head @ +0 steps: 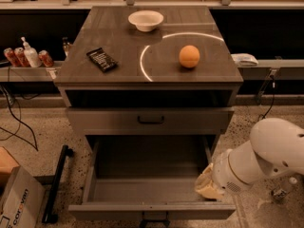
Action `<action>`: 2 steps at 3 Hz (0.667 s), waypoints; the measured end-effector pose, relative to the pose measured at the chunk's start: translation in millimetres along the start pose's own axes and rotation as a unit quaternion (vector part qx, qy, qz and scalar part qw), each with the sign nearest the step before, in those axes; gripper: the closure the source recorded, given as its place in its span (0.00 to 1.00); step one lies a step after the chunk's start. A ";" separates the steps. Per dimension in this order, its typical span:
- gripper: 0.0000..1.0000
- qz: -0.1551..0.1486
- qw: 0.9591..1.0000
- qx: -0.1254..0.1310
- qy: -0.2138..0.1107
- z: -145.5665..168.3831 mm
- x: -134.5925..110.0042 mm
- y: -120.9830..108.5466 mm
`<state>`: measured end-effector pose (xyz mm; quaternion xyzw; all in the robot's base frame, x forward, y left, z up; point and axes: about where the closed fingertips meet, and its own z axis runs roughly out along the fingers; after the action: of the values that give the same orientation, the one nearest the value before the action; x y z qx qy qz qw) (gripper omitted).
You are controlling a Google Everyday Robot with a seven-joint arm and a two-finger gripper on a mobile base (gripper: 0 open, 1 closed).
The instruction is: Close middle drawer
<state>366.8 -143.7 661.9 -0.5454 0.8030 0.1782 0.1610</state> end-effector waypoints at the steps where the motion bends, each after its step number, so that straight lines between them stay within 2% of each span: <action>1: 1.00 0.003 1.000 -0.002 0.000 3.0 1.7 0.5; 2: 1.00 -0.009 1.000 -0.002 0.007 23.6 1.8 3.8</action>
Offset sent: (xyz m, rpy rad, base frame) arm -0.0039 0.0246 -0.0484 -0.0306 -0.0085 0.0468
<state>364.2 -133.0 640.5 -0.5539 0.7989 0.1748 0.1561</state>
